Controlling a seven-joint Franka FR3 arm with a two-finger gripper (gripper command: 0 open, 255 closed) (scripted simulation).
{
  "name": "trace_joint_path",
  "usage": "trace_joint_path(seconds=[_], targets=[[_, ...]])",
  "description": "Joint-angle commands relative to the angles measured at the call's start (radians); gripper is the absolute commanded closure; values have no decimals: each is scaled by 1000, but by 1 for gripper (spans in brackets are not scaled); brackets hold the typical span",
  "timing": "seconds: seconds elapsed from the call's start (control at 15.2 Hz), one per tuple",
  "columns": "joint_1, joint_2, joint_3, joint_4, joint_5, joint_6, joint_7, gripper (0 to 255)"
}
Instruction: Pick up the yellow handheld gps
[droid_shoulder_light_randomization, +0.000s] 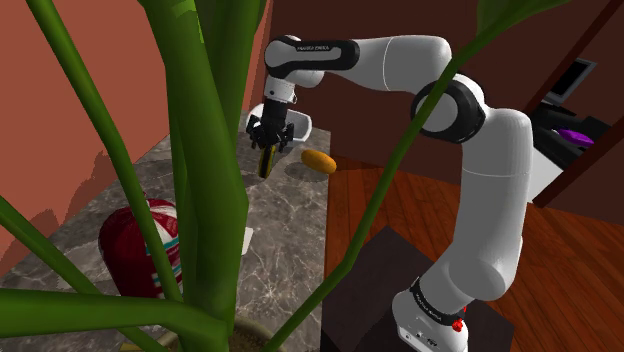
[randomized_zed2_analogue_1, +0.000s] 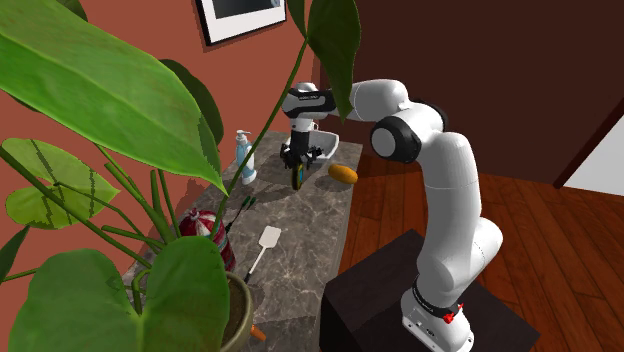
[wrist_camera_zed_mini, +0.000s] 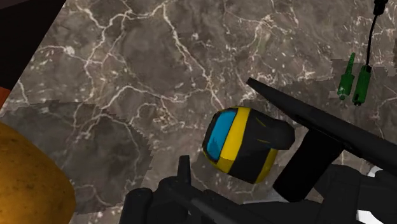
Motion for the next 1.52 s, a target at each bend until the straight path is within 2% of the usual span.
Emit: trace_joint_path(seconds=[0.0,0.07,0.66,1.45], targets=[[-1,6,-1,-9,-1,8,-3,0],[-2,4,-2,-7,-1,4,-4,255],[-1,6,-1,-9,-1,8,-3,255],[-5,-20,1,110,-3,-132,36,255]])
